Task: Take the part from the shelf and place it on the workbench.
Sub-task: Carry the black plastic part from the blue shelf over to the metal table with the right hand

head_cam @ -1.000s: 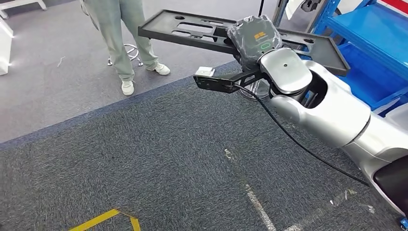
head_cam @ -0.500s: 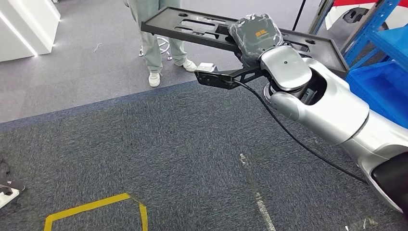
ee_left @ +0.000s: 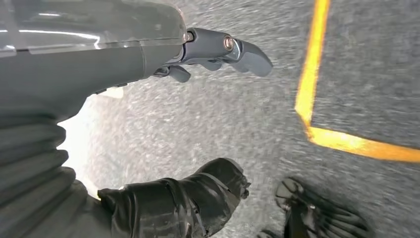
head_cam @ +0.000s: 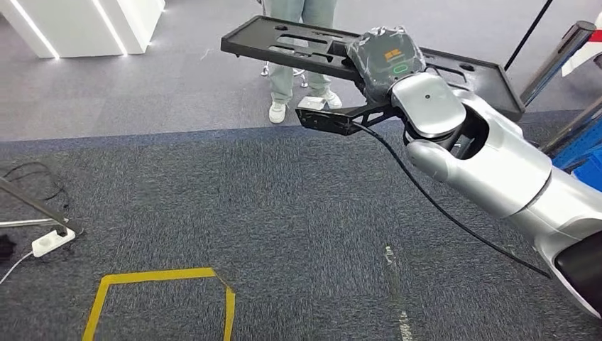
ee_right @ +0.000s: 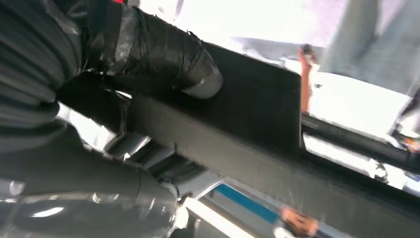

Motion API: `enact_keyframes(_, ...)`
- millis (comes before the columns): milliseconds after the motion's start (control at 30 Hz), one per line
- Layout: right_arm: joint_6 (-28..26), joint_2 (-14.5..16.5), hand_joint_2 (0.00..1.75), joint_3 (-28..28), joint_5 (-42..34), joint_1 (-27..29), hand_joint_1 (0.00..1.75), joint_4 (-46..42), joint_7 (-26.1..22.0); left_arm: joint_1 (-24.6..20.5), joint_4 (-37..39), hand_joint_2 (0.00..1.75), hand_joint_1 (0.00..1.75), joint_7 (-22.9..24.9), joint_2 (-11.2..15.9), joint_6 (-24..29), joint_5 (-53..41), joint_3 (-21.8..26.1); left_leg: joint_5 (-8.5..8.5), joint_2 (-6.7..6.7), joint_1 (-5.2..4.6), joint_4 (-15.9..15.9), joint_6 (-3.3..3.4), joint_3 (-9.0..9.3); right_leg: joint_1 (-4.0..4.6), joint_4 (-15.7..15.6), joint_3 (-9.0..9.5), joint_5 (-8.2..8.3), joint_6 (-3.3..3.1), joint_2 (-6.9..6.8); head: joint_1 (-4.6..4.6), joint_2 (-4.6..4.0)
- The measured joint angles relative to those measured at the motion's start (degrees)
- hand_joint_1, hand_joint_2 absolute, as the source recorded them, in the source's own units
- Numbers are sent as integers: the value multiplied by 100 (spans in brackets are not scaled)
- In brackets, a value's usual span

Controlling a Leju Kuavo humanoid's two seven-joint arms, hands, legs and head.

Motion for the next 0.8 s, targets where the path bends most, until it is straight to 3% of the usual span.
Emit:
enact_keyframes(67,14,-40,175,-2,-2,23,175,-48,12,8,0,175,0,27,-1,17,-14,0,16,-106,30,4,-54,-60,14,-24,25,2,-65,-134,5,0)
enact_keyframes(100,11,-45,175,-2,-2,31,175,-72,16,23,1,175,0,20,-10,18,-18,0,-12,-25,24,49,-81,-93,11,-42,48,5,-103,-206,-13,0)
enact_keyframes(133,9,-48,175,-3,-2,31,175,-89,21,34,2,175,0,-4,-20,12,-21,0,-85,142,16,184,-110,-160,4,-64,71,12,-144,-276,-39,0)
enact_keyframes(200,5,-54,175,-4,0,35,175,-105,29,27,4,175,0,-105,-40,-16,-19,0,-348,560,10,758,-168,-436,19,-87,106,6,-197,-407,-94,0)
enact_keyframes(267,6,-57,175,-4,6,54,175,-108,25,-1,4,175,0,-229,-44,-55,-7,0,-541,713,35,1363,-196,-754,42,-87,118,-12,-216,-557,-103,0)
enact_keyframes(300,7,-57,175,-3,9,66,175,-108,17,-9,4,175,0,-285,-47,-71,4,0,-515,732,39,1439,-192,-804,49,-87,126,-26,-217,-637,-105,0)
enact_keyframes(367,4,-56,175,-3,13,75,175,-108,4,-10,4,175,0,-375,-50,-96,27,0,-221,788,23,992,-144,-576,62,-87,160,-60,-210,-794,-106,0)
enact_keyframes(433,-3,-57,175,-5,15,64,175,-108,0,-11,3,175,0,-429,-50,-113,41,0,12,1079,-74,273,-51,-190,87,-101,212,-100,-188,-942,-105,0)
enact_keyframes(500,-9,-58,175,-8,15,59,175,-108,-3,-24,2,175,0,-450,-50,-124,43,1,35,1273,-179,-45,31,-29,120,-132,254,-127,-148,-1088,-101,0)
enact_keyframes(567,-12,-52,175,-8,15,66,175,-108,-19,-28,2,175,0,-424,-49,-125,40,1,46,1139,-191,-103,78,1,142,-175,309,-159,-94,-1232,-98,1)
enact_keyframes(600,-13,-49,175,-9,15,71,175,-105,-32,-22,1,175,0,-386,-50,-125,35,1,59,1055,-176,-151,98,37,137,-161,334,-199,-67,-1196,-91,1)
enact_keyframes(667,-19,-44,175,-11,17,64,175,-97,-54,-16,0,175,0,-283,-54,-121,16,0,94,903,-134,-242,161,116,114,160,216,-405,-38,-871,-62,1)
enact_keyframes(733,-24,-44,175,-11,20,83,175,-89,-70,-24,0,175,0,-214,-57,-119,1,0,103,745,-116,-259,209,131,99,925,-180,-723,-26,-524,-40,1)
enact_keyframes(767,-25,-45,175,-11,20,111,175,-85,-75,-32,0,175,0,-200,-57,-119,-3,0,100,651,-110,-254,220,131,91,1276,-387,-816,-8,-464,-34,0)
enact_keyframes(800,-26,-45,175,-9,20,141,175,-79,-81,-36,0,175,0,-188,-57,-118,-5,0,95,550,-102,-242,219,131,78,1460,-523,-805,16,-443,-33,0)
